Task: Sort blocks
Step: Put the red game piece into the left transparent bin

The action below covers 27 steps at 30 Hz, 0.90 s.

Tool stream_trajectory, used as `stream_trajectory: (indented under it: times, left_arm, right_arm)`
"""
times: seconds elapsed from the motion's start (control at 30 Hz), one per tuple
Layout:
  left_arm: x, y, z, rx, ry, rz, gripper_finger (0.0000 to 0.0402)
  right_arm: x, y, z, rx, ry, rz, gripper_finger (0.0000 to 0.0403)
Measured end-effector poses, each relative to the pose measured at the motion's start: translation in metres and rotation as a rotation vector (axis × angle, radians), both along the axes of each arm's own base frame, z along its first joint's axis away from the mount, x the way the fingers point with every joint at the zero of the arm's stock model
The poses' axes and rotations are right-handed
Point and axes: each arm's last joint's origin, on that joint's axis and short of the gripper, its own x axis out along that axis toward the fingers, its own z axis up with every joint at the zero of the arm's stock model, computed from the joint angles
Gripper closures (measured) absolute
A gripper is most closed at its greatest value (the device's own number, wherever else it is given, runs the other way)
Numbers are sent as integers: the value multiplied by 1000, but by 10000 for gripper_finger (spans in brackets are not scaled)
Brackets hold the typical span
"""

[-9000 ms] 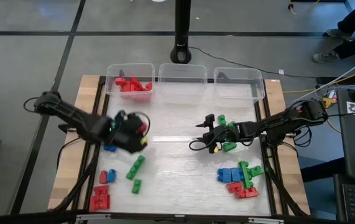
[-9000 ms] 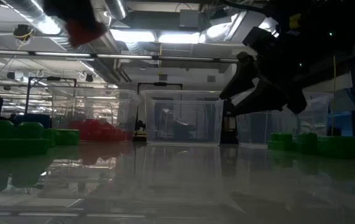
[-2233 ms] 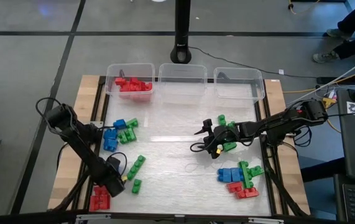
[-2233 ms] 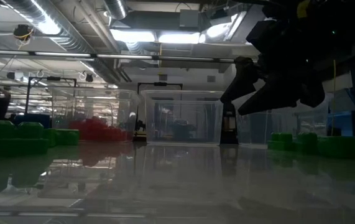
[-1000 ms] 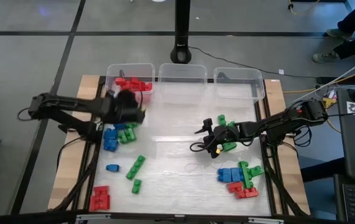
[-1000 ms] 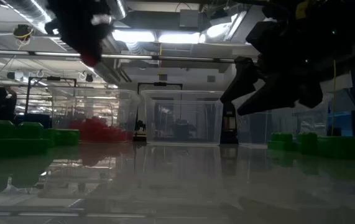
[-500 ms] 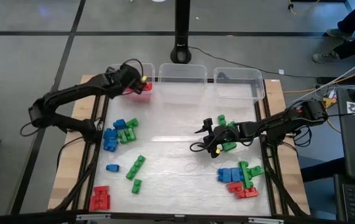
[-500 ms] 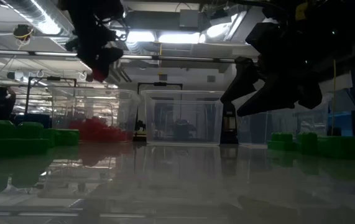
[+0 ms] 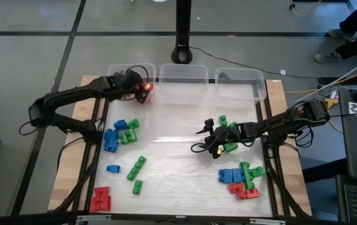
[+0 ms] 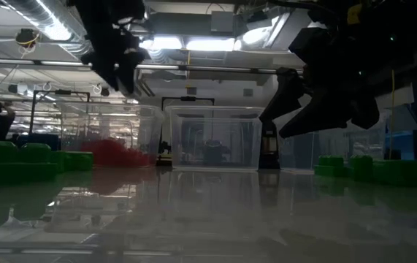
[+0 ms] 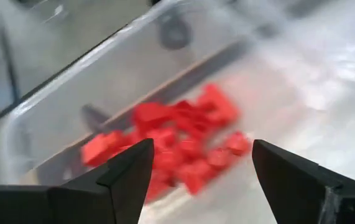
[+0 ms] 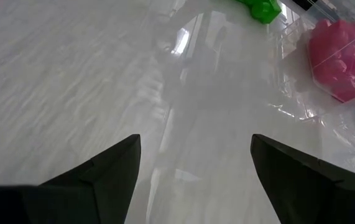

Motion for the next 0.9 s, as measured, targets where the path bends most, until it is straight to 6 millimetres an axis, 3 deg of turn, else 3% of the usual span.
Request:
stream_trajectory:
  times: [0.27, 0.5, 0.63, 0.77, 0.9]
  left_arm:
    - [29, -87, 0, -43, -81, -308, 139]
    - [26, -152, -6, -132, -100, -452, 139]
    - [21, -174, -13, -158, -98, -503, 139]
    - [19, -182, -21, -168, -98, -541, 139]
    - [18, -193, -30, -293, -93, -632, 139]
  right_arm:
    - [0, 0, 0, 0, 2, 0, 97]
    - [0, 0, 0, 0, 2, 0, 97]
    - [0, 0, 0, 2, -3, -1, 97]
    - [0, 0, 1, 4, -8, 0, 97]
    - [0, 0, 0, 5, -7, -1, 97]
